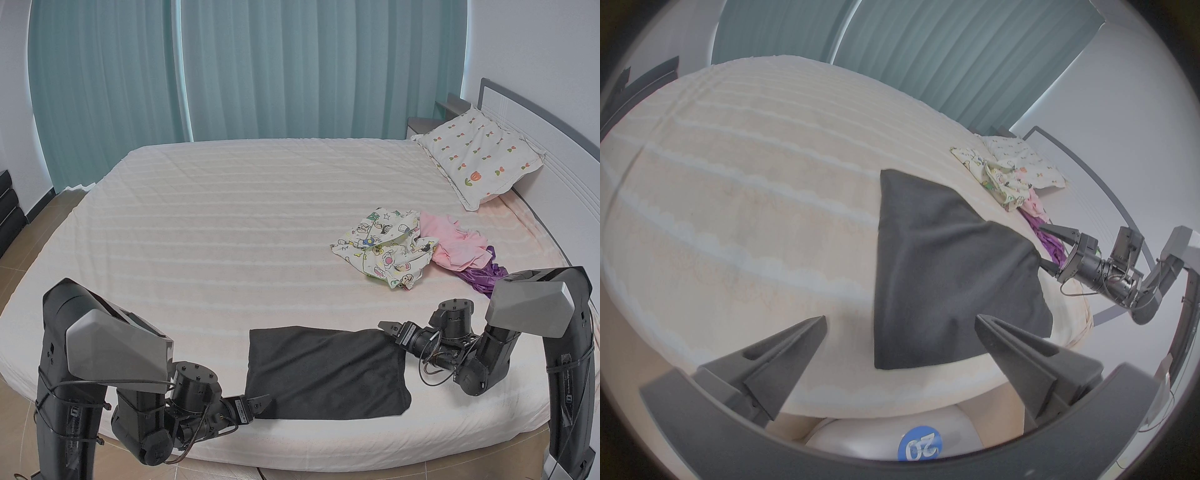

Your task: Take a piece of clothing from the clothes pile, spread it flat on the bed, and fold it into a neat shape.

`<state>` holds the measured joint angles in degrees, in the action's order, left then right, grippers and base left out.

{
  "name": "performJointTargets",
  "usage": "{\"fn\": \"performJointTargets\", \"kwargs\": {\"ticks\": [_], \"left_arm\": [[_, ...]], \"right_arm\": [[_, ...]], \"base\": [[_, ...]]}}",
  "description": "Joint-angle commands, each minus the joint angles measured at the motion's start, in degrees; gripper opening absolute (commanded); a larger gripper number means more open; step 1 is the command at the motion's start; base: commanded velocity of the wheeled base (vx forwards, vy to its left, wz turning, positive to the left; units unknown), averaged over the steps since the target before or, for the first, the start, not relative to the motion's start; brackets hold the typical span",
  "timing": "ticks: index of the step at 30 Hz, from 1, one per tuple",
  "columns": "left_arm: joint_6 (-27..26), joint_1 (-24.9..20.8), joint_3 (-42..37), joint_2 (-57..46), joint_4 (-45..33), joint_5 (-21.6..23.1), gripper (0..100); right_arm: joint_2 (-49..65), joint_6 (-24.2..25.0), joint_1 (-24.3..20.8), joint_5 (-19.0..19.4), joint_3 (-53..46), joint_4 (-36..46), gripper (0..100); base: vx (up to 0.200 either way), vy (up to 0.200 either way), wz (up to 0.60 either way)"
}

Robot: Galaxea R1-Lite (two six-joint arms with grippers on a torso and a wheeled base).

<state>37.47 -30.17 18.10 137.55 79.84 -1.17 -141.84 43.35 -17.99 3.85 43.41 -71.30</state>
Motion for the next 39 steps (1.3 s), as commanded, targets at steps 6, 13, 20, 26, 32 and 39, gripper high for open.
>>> {"fn": "performJointTargets", "kwargs": {"ticks": [6, 13, 20, 26, 32, 39], "left_arm": [[0.49, 1.87, 2.29, -0.61, 0.06, -0.06, 100], [0.49, 2.49, 2.73, -0.44, 0.06, -0.06, 100], [0.58, 3.54, 3.17, -0.44, 0.06, -0.06, 100], [0.85, 3.72, 3.17, -0.44, 0.06, -0.06, 100], [0.85, 4.24, 3.17, -0.35, 0.06, 0.03, 100], [3.04, 5.74, 6.68, -0.70, 0.06, -0.32, 100]], "right_arm": [[-2.39, 1.39, 0.42, 0.63, 6.16, 2.22, 100], [-1.95, 3.23, -0.29, 2.04, 5.54, 2.22, 0], [-1.69, 3.32, -0.20, 2.21, 5.02, 1.96, 0], [1.65, 3.67, 0.24, 1.77, 1.68, 0.81, 0], [3.06, 3.23, 0.94, 1.42, -3.07, -6.39, 0], [1.56, 2.27, 0.94, 1.42, -3.51, -6.48, 0]], "base": [[0.000, 0.000, 0.00], [0.000, 0.000, 0.00], [0.000, 0.000, 0.00], [0.000, 0.000, 0.00], [0.000, 0.000, 0.00], [0.000, 0.000, 0.00]]}}
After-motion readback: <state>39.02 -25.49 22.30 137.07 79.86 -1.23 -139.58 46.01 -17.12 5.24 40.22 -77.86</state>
